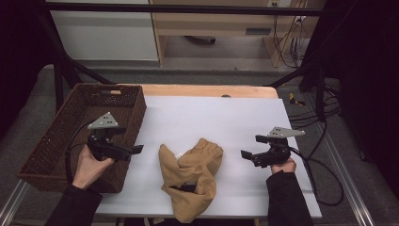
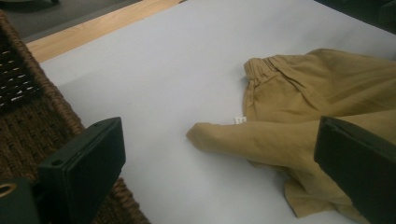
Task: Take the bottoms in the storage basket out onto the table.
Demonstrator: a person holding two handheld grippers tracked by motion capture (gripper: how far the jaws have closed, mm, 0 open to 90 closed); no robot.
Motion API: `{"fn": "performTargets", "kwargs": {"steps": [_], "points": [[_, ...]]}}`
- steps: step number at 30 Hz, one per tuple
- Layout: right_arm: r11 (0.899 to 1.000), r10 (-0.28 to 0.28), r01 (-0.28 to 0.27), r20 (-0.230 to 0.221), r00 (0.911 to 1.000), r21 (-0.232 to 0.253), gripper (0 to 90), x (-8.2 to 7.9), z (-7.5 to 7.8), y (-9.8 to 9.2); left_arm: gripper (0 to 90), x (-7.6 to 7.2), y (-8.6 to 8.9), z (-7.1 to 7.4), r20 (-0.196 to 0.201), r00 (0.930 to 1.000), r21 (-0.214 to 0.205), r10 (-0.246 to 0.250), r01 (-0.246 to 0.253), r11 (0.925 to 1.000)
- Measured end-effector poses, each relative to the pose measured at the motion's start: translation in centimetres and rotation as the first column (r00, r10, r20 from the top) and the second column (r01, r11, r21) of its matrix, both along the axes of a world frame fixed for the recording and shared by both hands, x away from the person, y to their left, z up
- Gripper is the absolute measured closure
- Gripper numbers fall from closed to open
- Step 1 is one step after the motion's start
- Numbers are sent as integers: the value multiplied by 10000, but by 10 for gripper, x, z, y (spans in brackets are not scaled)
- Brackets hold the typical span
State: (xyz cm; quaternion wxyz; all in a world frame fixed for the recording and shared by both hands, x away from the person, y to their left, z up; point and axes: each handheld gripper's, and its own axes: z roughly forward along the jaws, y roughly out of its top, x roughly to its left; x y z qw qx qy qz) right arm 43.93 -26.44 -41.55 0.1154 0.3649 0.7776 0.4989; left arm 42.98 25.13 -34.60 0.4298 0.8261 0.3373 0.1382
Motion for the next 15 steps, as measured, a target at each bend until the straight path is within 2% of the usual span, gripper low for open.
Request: {"fn": "performTargets", "kwargs": {"steps": [9,15], "points": [[10000,17,-17,-4,10000,-1,42,0,0,0,18,1,15,-10,-88,9995,-181,292,-293,9994],[10000,17,-17,8,10000,32,42,0,0,0,18,3,18,-15,-125,9991,-46,393,-394,9992]]}}
